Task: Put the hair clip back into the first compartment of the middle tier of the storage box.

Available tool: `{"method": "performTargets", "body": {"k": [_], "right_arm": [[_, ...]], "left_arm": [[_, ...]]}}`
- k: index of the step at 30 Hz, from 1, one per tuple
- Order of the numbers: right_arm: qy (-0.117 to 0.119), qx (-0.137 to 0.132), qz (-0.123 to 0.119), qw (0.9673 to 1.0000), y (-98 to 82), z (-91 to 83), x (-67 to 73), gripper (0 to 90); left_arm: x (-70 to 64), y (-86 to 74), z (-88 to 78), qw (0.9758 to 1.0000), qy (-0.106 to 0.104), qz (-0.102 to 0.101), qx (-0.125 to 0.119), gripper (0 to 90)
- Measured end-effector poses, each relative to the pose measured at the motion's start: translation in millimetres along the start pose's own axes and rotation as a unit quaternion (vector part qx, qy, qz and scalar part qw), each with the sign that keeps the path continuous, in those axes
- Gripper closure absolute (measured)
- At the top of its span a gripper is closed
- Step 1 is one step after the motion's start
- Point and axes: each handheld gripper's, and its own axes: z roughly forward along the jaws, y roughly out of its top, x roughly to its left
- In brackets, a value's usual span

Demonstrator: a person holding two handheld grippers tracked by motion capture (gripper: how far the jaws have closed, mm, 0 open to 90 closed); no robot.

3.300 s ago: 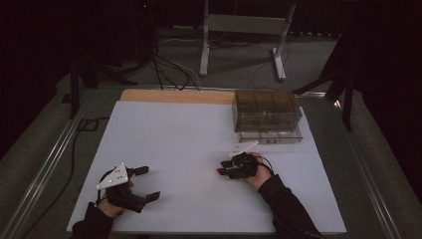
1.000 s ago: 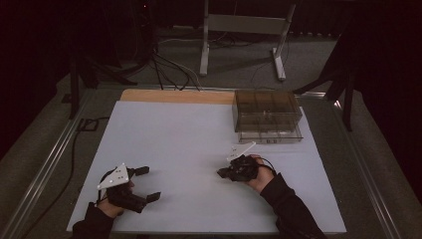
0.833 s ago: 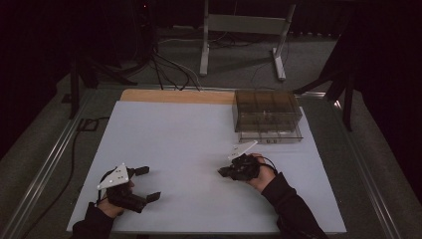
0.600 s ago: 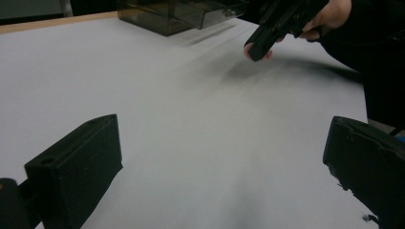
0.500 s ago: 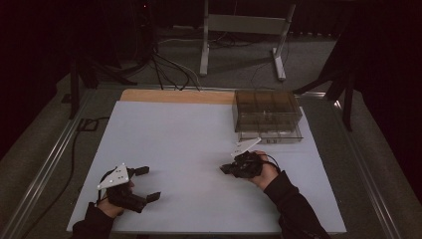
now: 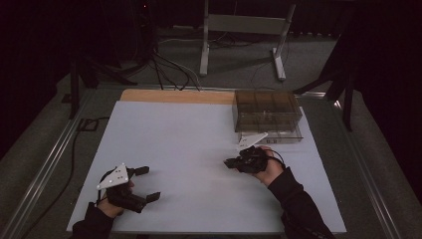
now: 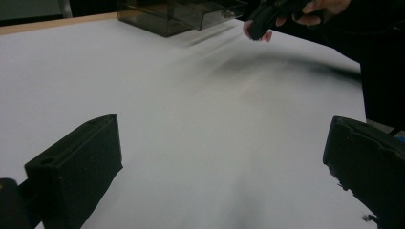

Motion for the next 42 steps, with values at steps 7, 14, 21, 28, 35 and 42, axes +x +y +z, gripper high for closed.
{"method": "performTargets", "body": {"k": [7,14,21,28,35,42], "right_arm": [[-0.01,-0.007,0.004,0.9999,2.8,-11.0,-4.3,86.0],[-0.022,-0.016,0.008,0.9996,4.7,-22.2,-9.5,86.0],[-0.035,-0.027,0.016,0.9989,6.0,-33.7,-16.6,86.0],[-0.052,-0.032,0.024,0.9978,5.6,-44.4,-25.5,86.0],[-0.069,-0.038,0.038,0.9961,5.7,-54.1,-36.6,86.0],[-0.088,-0.044,0.051,0.9938,6.1,-61.1,-46.8,86.0]], "left_arm": [[0.0,0.2,-0.1,1.0,0.001,-0.001,-0.001,0.4],[-0.3,0.4,-0.3,1.0,0.002,0.001,-0.002,0.4],[-0.4,0.5,-0.3,1.0,0.001,0.001,-0.003,0.4],[-0.2,0.2,-0.1,1.0,0.002,0.001,-0.001,0.4],[-0.1,0.1,0.0,1.0,0.001,0.0,0.0,0.4],[-0.4,0.4,-0.2,1.0,0.002,0.001,-0.001,0.4]]}}
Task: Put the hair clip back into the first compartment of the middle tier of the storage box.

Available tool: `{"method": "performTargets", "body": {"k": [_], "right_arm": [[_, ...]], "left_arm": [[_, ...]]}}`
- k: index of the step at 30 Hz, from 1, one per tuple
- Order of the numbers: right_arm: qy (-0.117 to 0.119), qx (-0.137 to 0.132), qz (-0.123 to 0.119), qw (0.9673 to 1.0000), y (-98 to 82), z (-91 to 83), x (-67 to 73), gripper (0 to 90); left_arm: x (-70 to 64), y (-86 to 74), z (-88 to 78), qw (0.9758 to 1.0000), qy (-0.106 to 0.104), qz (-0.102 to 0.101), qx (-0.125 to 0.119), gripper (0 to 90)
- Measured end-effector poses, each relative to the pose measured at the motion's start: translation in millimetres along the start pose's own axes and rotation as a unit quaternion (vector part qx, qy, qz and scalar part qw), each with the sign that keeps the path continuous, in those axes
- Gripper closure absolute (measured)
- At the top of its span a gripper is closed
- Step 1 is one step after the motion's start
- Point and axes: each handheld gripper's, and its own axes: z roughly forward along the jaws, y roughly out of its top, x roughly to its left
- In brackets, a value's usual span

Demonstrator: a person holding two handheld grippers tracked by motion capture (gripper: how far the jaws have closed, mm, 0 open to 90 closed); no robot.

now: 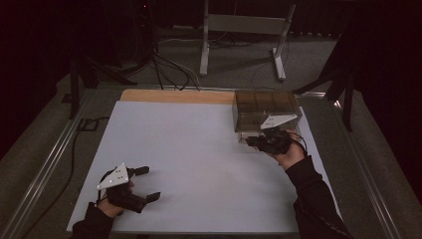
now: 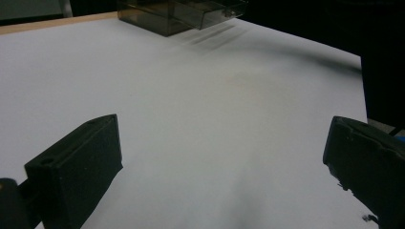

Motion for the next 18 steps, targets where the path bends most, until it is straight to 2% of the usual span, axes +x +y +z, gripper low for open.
{"method": "performTargets", "body": {"k": [8,18], "right_arm": [[-0.029,-0.005,0.028,0.9992,1.7,-4.0,-13.1,85.9],[-0.052,-0.009,0.057,0.997,3.3,-5.5,-26.7,85.8]], "left_arm": [[0.0,-0.1,0.0,1.0,0.0,0.001,0.001,0.4],[-0.1,0.0,0.0,1.0,0.0,0.001,0.0,0.4]]}}
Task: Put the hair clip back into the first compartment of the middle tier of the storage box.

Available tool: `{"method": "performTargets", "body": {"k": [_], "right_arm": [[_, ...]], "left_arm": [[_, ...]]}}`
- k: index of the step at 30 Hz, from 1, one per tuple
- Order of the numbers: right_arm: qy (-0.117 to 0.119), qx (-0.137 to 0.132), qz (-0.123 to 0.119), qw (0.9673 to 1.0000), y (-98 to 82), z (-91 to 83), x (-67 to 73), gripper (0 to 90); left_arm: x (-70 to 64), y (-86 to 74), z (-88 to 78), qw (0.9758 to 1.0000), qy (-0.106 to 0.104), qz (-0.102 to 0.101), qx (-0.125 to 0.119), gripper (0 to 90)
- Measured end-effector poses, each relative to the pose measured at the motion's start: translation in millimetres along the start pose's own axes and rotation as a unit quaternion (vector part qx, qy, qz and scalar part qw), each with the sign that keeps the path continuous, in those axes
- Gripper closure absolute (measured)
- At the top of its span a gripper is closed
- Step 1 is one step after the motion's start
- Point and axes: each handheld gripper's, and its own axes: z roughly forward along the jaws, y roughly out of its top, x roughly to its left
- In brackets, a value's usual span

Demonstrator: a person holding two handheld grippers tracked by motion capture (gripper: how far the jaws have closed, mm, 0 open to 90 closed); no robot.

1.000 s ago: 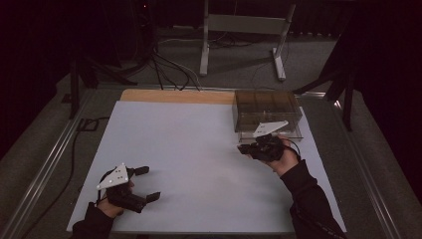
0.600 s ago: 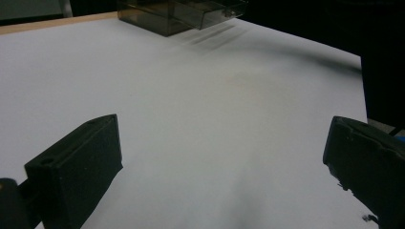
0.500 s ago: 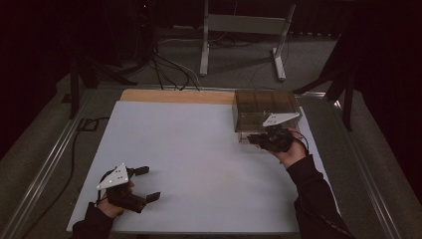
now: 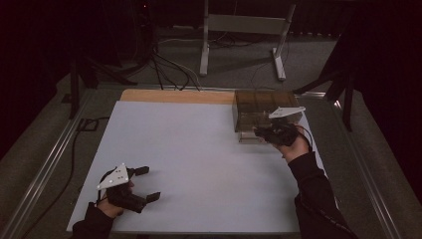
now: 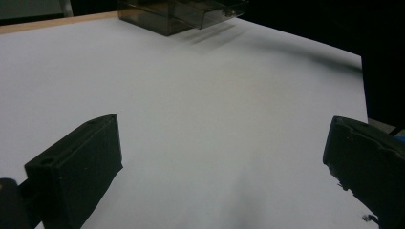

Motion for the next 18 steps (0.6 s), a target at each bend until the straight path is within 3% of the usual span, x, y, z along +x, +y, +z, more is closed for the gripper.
{"method": "performTargets", "body": {"k": [18], "right_arm": [[-0.023,0.005,0.025,0.9994,7.6,15.5,-19.6,85.8]], "left_arm": [[0.1,0.1,-0.5,1.0,0.0,0.001,-0.001,0.4]]}}
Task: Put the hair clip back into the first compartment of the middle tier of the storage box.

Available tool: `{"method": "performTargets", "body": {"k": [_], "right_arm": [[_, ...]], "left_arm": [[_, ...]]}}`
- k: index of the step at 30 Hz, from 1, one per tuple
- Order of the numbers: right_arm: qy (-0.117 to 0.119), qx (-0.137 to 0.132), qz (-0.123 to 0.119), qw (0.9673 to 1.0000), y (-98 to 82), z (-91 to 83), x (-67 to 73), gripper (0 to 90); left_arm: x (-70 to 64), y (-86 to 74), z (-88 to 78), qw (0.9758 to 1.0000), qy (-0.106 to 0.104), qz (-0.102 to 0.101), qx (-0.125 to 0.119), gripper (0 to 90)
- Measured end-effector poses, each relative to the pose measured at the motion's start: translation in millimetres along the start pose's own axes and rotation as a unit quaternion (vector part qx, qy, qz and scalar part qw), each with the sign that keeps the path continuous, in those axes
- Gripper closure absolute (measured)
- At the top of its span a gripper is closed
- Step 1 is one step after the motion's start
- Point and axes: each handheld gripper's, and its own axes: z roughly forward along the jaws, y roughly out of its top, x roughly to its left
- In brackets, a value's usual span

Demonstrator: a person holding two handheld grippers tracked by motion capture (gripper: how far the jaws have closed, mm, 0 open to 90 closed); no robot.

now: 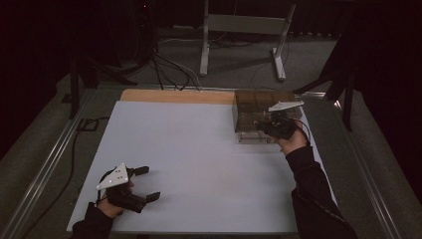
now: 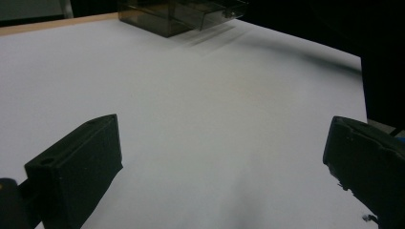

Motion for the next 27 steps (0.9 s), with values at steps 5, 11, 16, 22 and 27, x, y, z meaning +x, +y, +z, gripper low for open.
{"method": "performTargets", "body": {"k": [5,11,16,22,27], "right_arm": [[-0.002,0.005,0.007,1.0,1.1,7.0,-4.7,85.8],[-0.004,0.009,0.019,0.9998,0.0,14.0,-11.7,85.7],[-0.002,0.012,0.03,0.9995,-2.1,21.2,-17.0,85.7],[0.003,0.019,0.031,0.9993,-3.5,31.6,-15.9,85.7],[0.012,0.022,0.029,0.9993,-2.3,40.1,-14.0,85.7]], "left_arm": [[0.1,0.0,-0.1,1.0,0.001,0.0,0.0,0.4],[0.4,-0.1,0.1,1.0,0.001,-0.001,0.0,0.4],[0.3,-0.1,0.2,1.0,0.001,-0.001,0.001,0.4],[0.5,-0.3,0.2,1.0,0.0,-0.002,0.001,0.4],[0.8,-0.5,0.3,1.0,0.0,-0.002,0.002,0.4]]}}
